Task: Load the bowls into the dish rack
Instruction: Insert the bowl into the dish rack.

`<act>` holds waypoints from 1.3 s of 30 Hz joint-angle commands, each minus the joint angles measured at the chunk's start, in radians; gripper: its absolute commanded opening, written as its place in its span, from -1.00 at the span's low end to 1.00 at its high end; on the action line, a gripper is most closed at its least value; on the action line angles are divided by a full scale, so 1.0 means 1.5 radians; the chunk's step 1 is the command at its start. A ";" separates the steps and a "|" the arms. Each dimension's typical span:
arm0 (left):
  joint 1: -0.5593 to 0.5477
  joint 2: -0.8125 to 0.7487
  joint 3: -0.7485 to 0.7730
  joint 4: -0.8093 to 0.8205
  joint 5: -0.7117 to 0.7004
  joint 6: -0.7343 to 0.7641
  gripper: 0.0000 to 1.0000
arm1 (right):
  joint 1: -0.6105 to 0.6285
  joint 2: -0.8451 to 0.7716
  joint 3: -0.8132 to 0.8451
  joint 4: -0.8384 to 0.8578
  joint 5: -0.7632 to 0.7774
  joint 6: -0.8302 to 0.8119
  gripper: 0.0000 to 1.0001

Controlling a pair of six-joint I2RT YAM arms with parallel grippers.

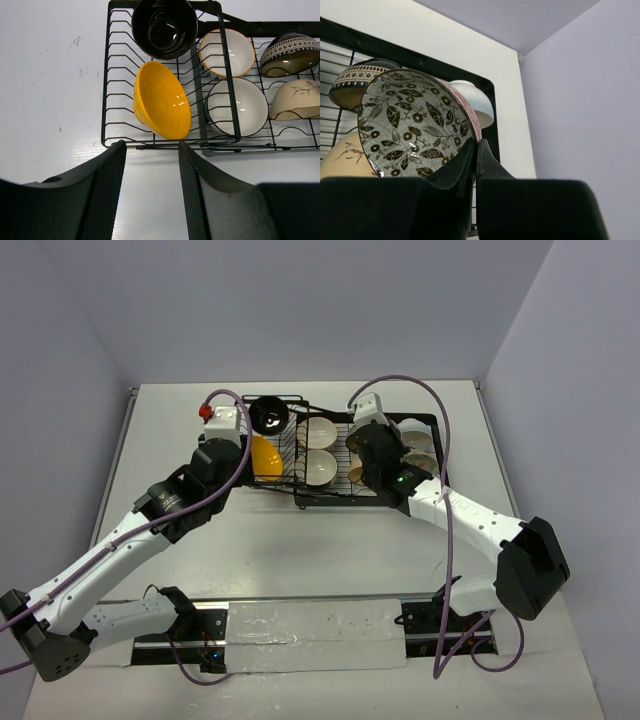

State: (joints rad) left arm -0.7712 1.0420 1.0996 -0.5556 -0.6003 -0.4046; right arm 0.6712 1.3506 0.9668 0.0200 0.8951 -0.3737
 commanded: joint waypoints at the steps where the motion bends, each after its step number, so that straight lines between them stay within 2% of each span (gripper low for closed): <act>1: 0.001 -0.020 0.000 0.028 -0.014 0.009 0.02 | 0.014 -0.007 -0.006 0.150 0.057 -0.075 -1.00; 6: 0.001 -0.030 -0.004 0.031 -0.021 0.010 0.03 | 0.029 0.016 -0.017 0.208 0.064 -0.141 -1.00; 9: 0.001 -0.035 -0.006 0.031 -0.027 0.011 0.04 | 0.043 0.030 -0.045 0.297 0.072 -0.221 -1.00; 12: 0.001 -0.040 -0.008 0.033 -0.027 0.011 0.06 | 0.050 0.032 -0.065 0.328 0.066 -0.243 -1.00; 19: 0.001 -0.061 -0.015 0.040 -0.043 0.013 0.09 | 0.052 0.050 -0.096 0.426 0.009 -0.327 -1.00; 28: 0.003 -0.059 -0.019 0.044 -0.062 0.014 0.11 | 0.050 0.021 -0.111 0.396 -0.151 -0.355 -1.00; 32: 0.012 -0.053 -0.019 0.045 -0.059 0.013 0.10 | 0.046 0.002 -0.150 0.382 -0.211 -0.383 -1.00; 39: 0.029 -0.043 -0.019 0.046 -0.049 0.012 0.09 | 0.006 -0.044 -0.195 0.357 -0.323 -0.377 -1.00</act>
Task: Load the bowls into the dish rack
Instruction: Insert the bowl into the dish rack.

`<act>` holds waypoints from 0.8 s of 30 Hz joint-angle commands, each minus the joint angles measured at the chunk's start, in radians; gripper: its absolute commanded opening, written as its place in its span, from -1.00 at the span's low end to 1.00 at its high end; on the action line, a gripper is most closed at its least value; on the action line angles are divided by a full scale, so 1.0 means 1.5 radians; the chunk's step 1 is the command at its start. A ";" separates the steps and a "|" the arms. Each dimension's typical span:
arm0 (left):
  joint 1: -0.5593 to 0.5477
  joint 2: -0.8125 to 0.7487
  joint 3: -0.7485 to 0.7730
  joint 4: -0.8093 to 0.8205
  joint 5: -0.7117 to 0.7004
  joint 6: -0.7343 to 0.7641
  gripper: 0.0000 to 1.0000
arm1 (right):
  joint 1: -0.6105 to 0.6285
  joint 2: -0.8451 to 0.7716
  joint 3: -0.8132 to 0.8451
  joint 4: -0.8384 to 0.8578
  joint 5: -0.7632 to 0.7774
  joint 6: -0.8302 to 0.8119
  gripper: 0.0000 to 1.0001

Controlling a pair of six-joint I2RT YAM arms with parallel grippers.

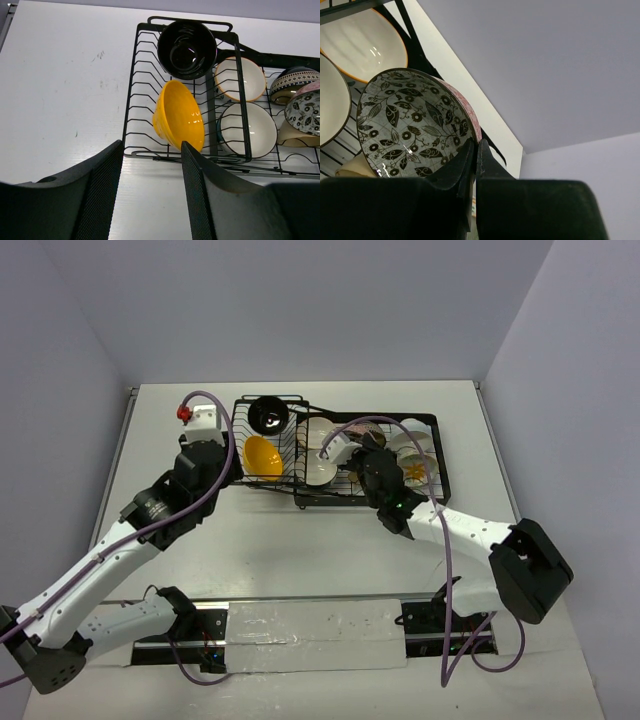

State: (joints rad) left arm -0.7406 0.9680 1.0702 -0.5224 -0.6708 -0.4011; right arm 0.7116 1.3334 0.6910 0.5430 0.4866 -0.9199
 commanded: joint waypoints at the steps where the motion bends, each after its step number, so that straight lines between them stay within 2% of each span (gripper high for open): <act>1: 0.010 0.006 0.000 0.024 0.000 0.010 0.08 | -0.026 -0.034 -0.014 0.008 -0.053 -0.014 -1.00; 14: 0.017 0.021 -0.005 0.029 -0.006 0.011 0.06 | -0.135 -0.044 -0.034 0.047 -0.202 -0.006 -1.00; 24: 0.040 0.029 -0.003 0.031 0.013 0.009 0.03 | -0.218 -0.035 -0.035 0.078 -0.312 0.069 -1.00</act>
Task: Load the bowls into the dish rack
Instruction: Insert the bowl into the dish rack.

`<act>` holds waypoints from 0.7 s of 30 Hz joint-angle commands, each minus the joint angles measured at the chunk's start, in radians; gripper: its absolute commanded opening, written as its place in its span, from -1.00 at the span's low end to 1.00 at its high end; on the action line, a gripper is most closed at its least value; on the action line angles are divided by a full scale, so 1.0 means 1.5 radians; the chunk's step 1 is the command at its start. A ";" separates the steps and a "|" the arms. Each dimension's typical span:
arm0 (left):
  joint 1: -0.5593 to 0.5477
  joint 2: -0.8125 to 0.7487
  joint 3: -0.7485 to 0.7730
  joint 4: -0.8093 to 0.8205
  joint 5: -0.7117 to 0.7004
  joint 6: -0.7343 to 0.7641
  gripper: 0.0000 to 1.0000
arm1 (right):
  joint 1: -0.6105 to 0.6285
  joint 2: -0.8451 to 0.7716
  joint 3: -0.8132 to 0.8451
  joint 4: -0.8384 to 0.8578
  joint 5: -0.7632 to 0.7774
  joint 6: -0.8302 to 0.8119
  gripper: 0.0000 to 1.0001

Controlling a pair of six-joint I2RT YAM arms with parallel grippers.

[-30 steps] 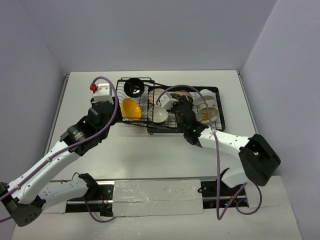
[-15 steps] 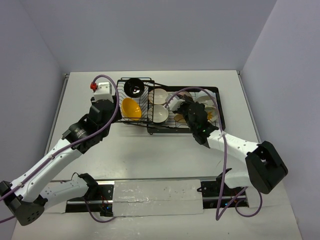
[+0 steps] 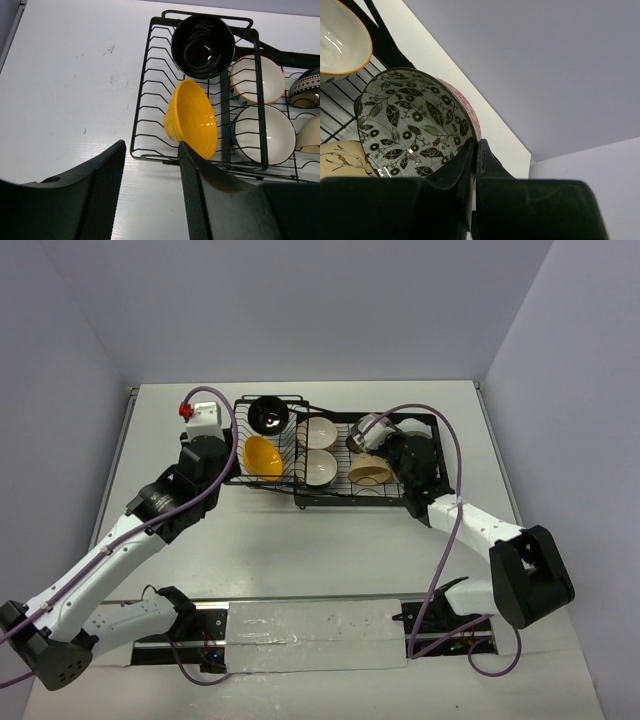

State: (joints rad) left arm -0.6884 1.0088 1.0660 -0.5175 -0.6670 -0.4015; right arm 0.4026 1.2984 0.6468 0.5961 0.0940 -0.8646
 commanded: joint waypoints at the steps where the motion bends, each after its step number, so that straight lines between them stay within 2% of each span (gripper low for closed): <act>1: 0.006 0.003 0.001 0.027 0.011 0.009 0.03 | -0.017 -0.003 -0.005 0.045 -0.055 0.043 -1.00; 5: 0.012 0.008 0.002 0.027 0.018 0.009 0.02 | -0.026 0.029 -0.015 0.108 -0.080 0.085 -1.00; 14: 0.014 0.018 0.004 0.027 0.024 0.008 -0.01 | -0.028 0.085 -0.033 0.243 -0.082 0.101 -1.00; 21: 0.014 0.019 0.004 0.027 0.033 0.007 -0.02 | -0.029 0.096 -0.096 0.339 -0.089 0.108 -1.00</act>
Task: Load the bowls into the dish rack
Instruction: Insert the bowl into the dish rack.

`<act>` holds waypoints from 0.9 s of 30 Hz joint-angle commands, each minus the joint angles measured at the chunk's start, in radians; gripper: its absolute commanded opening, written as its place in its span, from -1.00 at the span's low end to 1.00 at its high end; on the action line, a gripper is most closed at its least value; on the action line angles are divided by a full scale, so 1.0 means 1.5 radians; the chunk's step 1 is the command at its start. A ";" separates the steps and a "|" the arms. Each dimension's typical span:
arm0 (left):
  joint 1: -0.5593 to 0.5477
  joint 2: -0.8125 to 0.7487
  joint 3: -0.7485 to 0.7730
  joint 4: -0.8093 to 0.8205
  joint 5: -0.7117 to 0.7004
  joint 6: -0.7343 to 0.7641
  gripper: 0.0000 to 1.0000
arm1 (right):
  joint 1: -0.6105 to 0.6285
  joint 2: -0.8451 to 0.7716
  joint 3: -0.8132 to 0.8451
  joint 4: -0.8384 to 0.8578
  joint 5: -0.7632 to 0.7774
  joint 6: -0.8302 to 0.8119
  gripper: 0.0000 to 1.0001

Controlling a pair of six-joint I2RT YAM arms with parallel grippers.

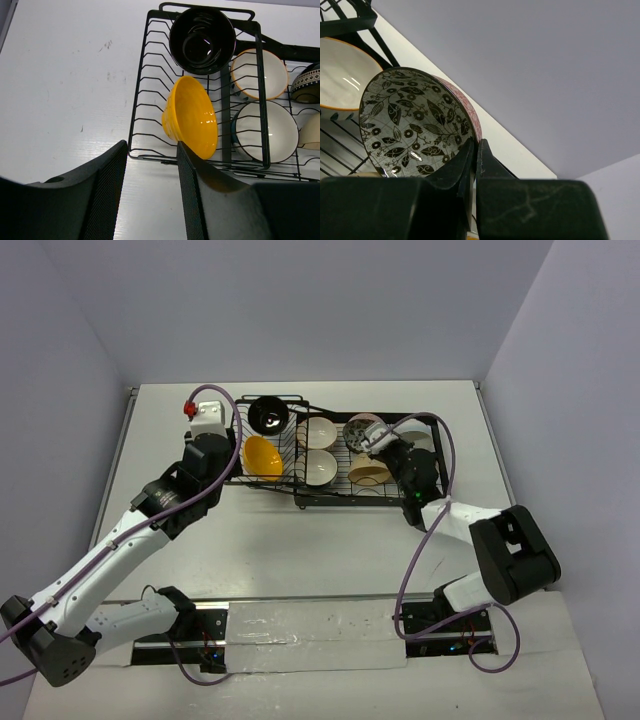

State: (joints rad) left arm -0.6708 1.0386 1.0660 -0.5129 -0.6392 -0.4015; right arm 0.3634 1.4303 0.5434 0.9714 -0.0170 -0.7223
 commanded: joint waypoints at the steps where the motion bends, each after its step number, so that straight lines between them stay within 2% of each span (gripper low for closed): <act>1: 0.002 -0.001 0.004 0.025 0.016 0.008 -0.02 | -0.007 0.010 -0.033 0.107 -0.018 0.016 -1.00; 10: 0.002 -0.001 0.005 0.025 0.024 0.006 -0.04 | -0.040 0.047 -0.086 0.245 -0.050 0.047 -1.00; 17: 0.002 0.004 0.006 0.026 0.030 0.006 -0.05 | -0.042 0.112 -0.096 0.365 -0.035 0.030 -1.00; 27: 0.002 0.033 0.014 0.021 0.043 0.005 -0.08 | -0.043 0.170 -0.127 0.525 -0.065 0.051 -1.00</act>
State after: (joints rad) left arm -0.6708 1.0782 1.0660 -0.5121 -0.5941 -0.4019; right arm 0.3000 1.6272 0.3988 1.4502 -0.0654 -0.6807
